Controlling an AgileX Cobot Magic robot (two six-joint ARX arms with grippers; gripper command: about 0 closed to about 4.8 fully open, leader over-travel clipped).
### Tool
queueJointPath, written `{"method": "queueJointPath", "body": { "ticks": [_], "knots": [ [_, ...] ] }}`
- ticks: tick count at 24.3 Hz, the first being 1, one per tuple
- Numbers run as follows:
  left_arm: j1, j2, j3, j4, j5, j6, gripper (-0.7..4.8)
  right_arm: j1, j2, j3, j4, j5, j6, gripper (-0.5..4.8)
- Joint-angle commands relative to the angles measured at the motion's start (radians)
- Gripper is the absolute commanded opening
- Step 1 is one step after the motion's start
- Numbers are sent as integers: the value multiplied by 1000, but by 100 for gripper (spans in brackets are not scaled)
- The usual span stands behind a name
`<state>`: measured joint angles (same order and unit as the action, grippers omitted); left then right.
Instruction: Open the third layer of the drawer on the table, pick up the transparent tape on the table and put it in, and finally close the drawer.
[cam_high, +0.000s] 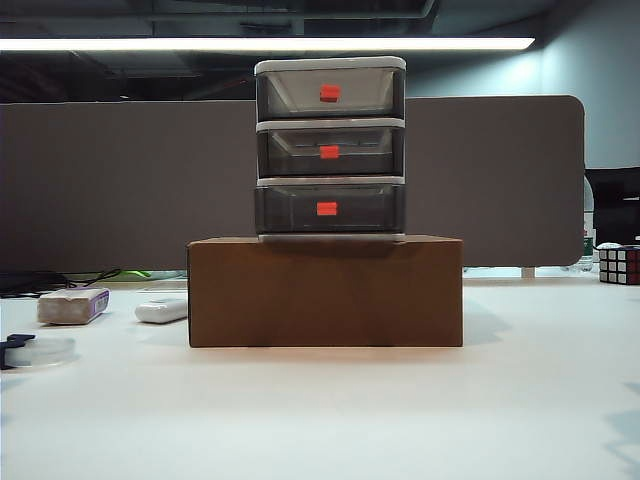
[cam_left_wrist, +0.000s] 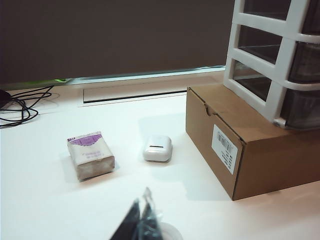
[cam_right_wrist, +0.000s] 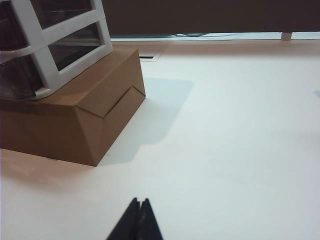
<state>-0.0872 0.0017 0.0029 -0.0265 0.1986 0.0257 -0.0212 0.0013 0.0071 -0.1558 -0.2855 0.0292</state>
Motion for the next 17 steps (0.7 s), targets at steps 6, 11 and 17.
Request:
{"method": "queueJointPath", "body": {
  "ticks": [6,11,17],
  "knots": [
    [2,0,5,13,4,0,-5,1,-2,-6,11,-5,-3,-1],
    [2,0,5,15,11,-24,-5,1,-2,-6,11,-6,-3,-1],
    [-42,0,5,111,198,-354,-5,8,-2,-6,163,-216,162,-2]
  ]
}}
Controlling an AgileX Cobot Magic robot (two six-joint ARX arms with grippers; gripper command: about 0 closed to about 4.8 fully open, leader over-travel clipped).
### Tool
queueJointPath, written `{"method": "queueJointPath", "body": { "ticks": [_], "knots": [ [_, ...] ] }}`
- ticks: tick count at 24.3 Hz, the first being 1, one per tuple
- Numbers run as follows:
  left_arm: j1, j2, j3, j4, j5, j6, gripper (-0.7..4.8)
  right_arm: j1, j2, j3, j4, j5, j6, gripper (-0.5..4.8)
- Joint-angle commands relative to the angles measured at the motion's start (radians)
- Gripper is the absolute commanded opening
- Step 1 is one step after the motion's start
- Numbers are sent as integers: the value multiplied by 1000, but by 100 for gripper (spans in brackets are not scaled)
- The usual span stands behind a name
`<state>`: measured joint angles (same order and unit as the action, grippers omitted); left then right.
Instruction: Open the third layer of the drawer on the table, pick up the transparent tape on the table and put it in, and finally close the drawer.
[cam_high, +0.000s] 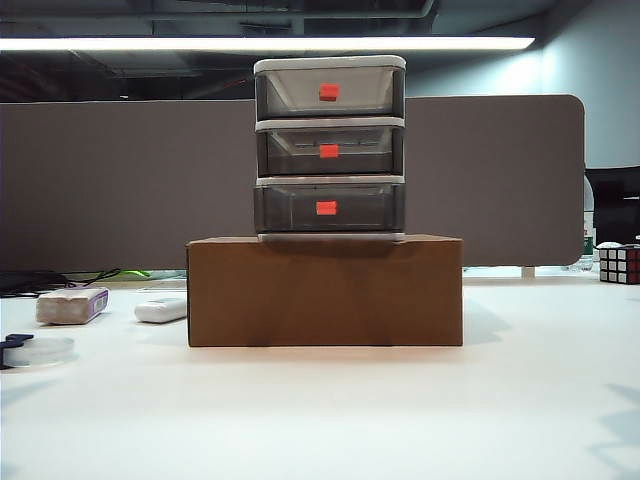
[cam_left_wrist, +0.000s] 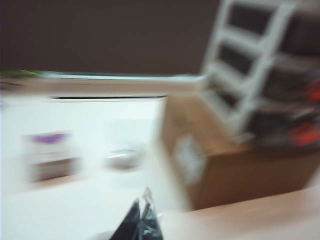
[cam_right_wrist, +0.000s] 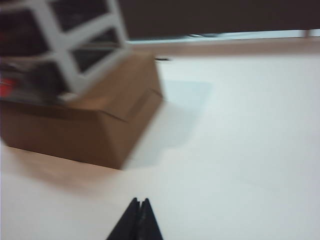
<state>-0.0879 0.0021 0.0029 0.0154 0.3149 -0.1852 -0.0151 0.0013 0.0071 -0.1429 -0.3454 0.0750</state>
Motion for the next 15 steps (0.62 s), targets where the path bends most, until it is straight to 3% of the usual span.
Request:
{"method": "queueJointPath", "body": {
  "ticks": [1,4,8,12,15],
  "knots": [
    [-97,0,5,63,48,-137,-5,15,-2,-5,218,-174,150,-2],
    [-213,1,5,53,-39,-137,-5,56,-2,-3,270,-165,169,-5],
    [-503,66,5,60,-275,-109,-5,190,10,-3,263,-62,169,-5],
    [-716,182,5,166,-457,-98,-2,312,23,-3,252,48,168,-5],
    [-813,271,5,277,-511,-82,51,391,45,0,246,100,168,-5]
  ]
}}
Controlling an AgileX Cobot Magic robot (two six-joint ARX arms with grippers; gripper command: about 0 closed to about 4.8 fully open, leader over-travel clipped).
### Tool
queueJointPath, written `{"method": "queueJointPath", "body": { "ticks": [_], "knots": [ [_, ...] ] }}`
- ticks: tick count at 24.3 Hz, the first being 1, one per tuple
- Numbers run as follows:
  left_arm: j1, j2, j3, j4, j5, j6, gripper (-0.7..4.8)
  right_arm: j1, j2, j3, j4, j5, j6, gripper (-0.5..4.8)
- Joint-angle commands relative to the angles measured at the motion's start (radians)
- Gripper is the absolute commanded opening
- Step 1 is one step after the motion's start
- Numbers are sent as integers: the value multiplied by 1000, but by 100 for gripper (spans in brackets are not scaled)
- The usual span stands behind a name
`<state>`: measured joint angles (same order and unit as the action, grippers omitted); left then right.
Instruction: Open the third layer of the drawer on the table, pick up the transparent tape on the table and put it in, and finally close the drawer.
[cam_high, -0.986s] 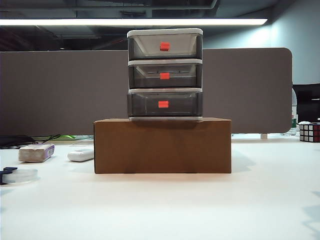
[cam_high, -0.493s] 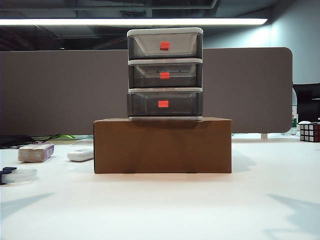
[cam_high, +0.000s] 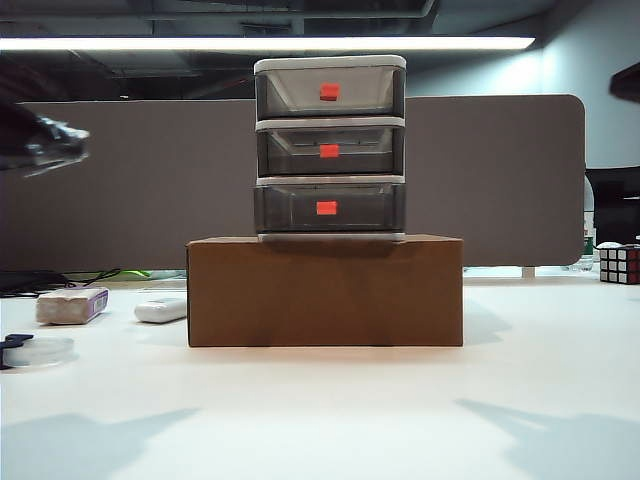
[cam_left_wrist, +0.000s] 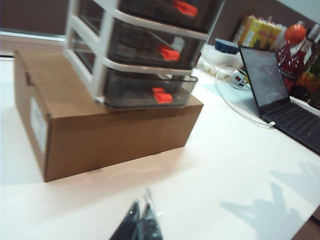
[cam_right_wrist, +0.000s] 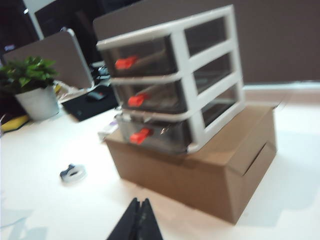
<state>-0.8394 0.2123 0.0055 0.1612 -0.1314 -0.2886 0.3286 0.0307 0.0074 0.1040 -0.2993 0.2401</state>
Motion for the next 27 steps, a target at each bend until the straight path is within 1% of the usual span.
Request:
{"method": "queueJointPath", "body": {
  "ticks": [1,3,6,10,12,13,14,15,16,17,18,20,22,25,27],
  "knots": [
    [-80,83,2,166,-72,26,57,72,25,8,-17,72,2,-5],
    [-103,117,2,238,-79,19,57,108,49,30,-55,104,-5,-5],
    [-105,166,2,356,-111,11,57,148,109,80,-93,148,-19,-5],
    [-105,309,16,447,-168,21,57,163,217,152,-89,162,-72,-5],
    [-105,542,77,546,-172,27,59,162,364,227,-50,167,-112,-5],
    [-106,626,104,589,-172,31,66,162,412,247,-30,167,-115,-5],
    [-106,695,126,626,-172,39,84,162,451,263,-14,166,-115,-5],
    [-106,777,155,681,-171,62,89,162,500,285,3,161,-115,-5],
    [-114,909,198,774,-172,100,89,162,574,320,15,147,-115,-5],
    [-124,983,222,832,-192,121,89,162,616,343,18,138,-117,-5],
    [-148,1096,262,909,-235,144,89,163,671,376,19,120,-117,-5],
    [-179,1206,306,966,-304,163,89,162,724,409,23,87,-117,-5],
    [-214,1291,346,995,-413,166,89,163,763,435,28,65,-117,-5],
    [-265,1395,415,1000,-591,171,89,161,800,463,31,34,-118,-5],
    [-282,1449,457,1000,-656,179,89,162,809,475,31,34,-121,-5]
  ]
}}
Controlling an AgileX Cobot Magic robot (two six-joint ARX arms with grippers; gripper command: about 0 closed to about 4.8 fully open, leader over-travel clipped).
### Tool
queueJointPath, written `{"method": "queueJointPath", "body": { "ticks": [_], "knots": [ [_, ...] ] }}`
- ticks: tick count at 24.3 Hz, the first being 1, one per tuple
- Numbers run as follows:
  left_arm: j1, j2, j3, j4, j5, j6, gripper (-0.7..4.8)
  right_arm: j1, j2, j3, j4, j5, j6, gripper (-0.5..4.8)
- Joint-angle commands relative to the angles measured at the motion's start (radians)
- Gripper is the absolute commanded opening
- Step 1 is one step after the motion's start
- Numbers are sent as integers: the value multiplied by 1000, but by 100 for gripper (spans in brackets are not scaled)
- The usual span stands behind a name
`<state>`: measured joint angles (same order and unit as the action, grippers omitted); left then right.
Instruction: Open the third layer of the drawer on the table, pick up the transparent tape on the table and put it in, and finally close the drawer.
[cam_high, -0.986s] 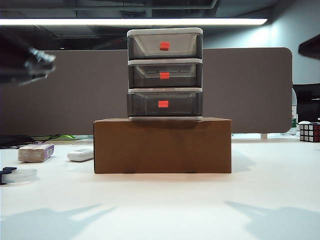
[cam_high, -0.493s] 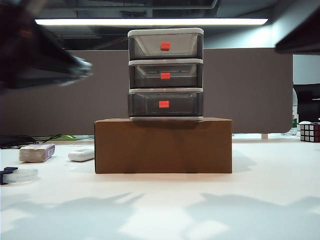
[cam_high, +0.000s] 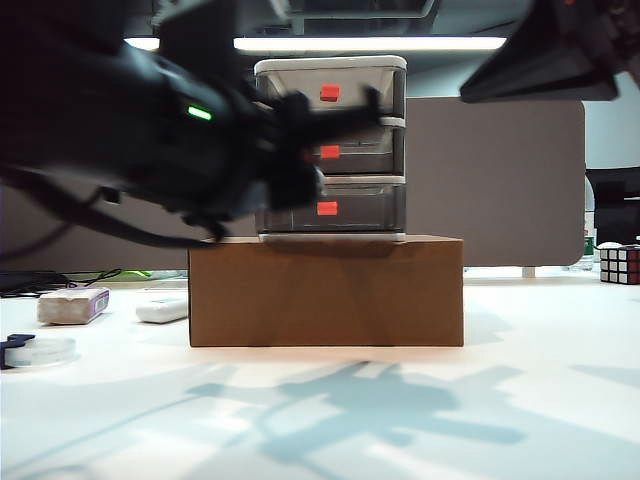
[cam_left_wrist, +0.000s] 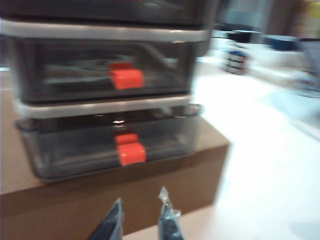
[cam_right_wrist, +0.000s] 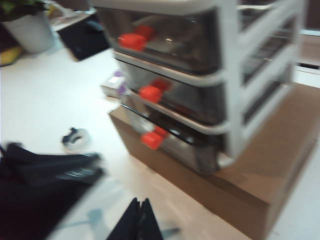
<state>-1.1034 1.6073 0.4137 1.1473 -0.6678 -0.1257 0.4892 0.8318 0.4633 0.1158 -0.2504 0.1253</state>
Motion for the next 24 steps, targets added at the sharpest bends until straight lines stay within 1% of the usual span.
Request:
{"method": "queueJointPath", "body": {
  "ticks": [1,4,6,8,13,15,18,19,20,21,22,23,24],
  "knots": [
    [-24,86,74,14,-125,17,89,3,13,24,20,-18,-10,-5],
    [-25,143,126,14,-69,21,89,6,15,31,19,-17,-42,-5],
    [-26,151,133,11,-41,21,89,5,13,35,11,-21,-55,-5],
    [-25,151,133,14,-39,21,89,7,13,36,12,-44,-55,-5],
    [-6,162,137,19,-11,21,89,6,15,36,12,-43,-55,-5],
    [-1,176,144,19,-34,19,89,6,14,36,12,-44,-55,-5],
    [-3,193,165,17,-165,14,89,7,14,36,13,-45,-57,-5],
    [0,200,180,4,-220,14,106,7,15,36,12,-45,-64,-5],
    [4,201,187,2,-232,14,133,6,15,36,12,-45,-73,-5],
    [14,202,193,-1,-229,14,173,6,14,36,13,-44,-80,-5],
    [22,203,199,-2,-222,13,202,6,14,36,13,-44,-84,-5],
    [28,206,204,-2,-214,13,219,6,15,36,13,-45,-87,-5],
    [37,210,214,-2,-198,13,219,6,15,36,11,-45,-95,-5]
  ]
}}
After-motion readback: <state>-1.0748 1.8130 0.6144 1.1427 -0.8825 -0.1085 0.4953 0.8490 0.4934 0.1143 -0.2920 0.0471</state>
